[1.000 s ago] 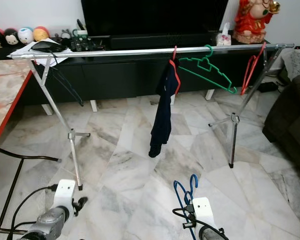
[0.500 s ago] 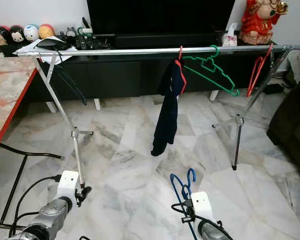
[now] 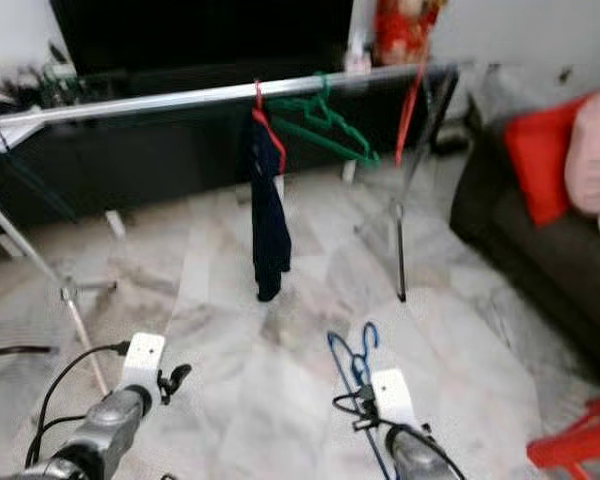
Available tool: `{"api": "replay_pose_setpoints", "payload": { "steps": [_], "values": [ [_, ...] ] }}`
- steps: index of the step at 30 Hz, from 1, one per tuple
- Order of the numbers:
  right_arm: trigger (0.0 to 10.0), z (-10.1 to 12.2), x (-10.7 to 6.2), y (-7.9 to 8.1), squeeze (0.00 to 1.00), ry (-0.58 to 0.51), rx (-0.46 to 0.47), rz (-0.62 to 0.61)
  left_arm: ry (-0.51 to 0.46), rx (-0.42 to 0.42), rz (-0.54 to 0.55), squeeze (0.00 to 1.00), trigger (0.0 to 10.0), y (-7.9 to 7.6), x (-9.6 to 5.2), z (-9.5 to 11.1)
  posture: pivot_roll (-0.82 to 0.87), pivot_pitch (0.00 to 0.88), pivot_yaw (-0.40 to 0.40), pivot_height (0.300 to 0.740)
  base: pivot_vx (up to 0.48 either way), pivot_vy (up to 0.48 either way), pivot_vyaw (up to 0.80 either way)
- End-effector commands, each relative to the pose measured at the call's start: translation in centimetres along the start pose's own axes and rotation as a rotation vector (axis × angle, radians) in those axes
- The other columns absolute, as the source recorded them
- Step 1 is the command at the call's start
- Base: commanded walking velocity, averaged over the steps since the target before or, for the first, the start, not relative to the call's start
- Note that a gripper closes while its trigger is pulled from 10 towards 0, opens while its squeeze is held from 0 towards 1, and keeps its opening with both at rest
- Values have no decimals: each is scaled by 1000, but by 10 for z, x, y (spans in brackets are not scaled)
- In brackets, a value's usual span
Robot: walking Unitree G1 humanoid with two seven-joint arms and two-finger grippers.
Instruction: Hang hanger
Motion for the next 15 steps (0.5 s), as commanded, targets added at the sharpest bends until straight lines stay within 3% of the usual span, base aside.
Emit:
{"api": "replay_pose_setpoints", "payload": {
  "steps": [1,3,7,9,12,15],
  "values": [
    [10000,32,4,-2,0,-95,-59,35,-18,35,-36,0,10000,-2,1,6,-55,29,-36,740,0,0,0],
    [10000,57,1,-4,0,-188,-167,153,-49,97,-168,0,10000,-19,2,21,-58,30,-39,740,0,0,0],
    [10000,75,-6,-12,0,-263,-263,238,-76,183,-296,0,10000,-33,1,33,-67,31,-41,740,0,0,0],
    [10000,97,-21,-19,0,-351,-356,389,-112,265,-489,0,10000,-49,-6,50,-72,34,-42,740,0,0,0],
    [10000,102,-28,-17,0,-376,-401,474,-131,299,-576,0,10000,-56,-11,59,-70,35,-44,740,0,0,0],
    [10000,102,-42,-9,0,-396,-449,649,-186,335,-724,0,10000,-66,-21,80,-68,37,-47,740,0,0,0]
  ]
}}
Point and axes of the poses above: a point about 5 cm out from each wrist's last joint towards the gripper, its own x axis pointing out of the wrist towards the gripper, its own z axis along the axis of the wrist's last joint, y = z × x, the point moved 5 cm from there along x, pointing out of the wrist towards the gripper, and after that the axes turned 11 degrees about -x, right-handed, at the moved point
